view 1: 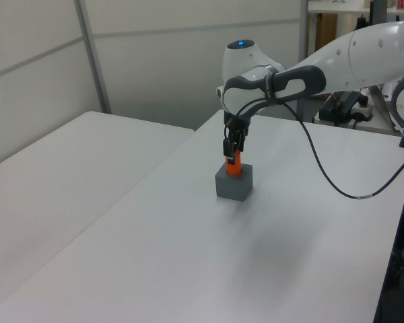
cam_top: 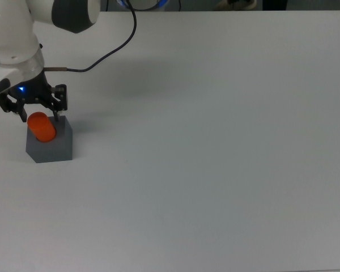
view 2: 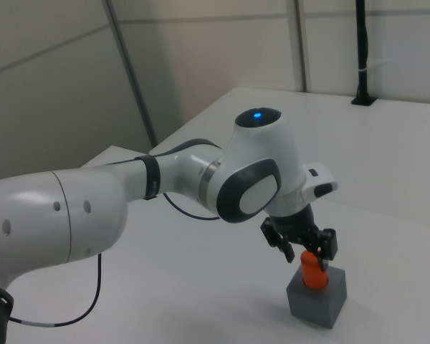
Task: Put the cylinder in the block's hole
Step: 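Open the gripper and raise it away from the block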
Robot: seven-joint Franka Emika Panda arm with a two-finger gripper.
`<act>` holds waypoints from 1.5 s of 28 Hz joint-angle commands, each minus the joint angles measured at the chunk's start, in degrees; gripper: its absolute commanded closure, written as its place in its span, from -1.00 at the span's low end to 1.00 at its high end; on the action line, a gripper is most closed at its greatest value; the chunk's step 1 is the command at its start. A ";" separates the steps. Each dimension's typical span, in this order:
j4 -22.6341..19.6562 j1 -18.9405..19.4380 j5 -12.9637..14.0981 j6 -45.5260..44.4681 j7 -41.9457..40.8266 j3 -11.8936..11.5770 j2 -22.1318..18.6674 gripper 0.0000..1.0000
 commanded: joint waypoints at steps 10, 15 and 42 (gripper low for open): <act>7.19 0.88 2.19 -22.16 -0.06 -0.09 -5.90 -1.00; 7.20 0.97 2.11 -23.66 -0.15 -0.18 -6.69 -1.00; 7.20 0.71 2.81 -24.81 -0.24 -0.44 -7.58 -1.00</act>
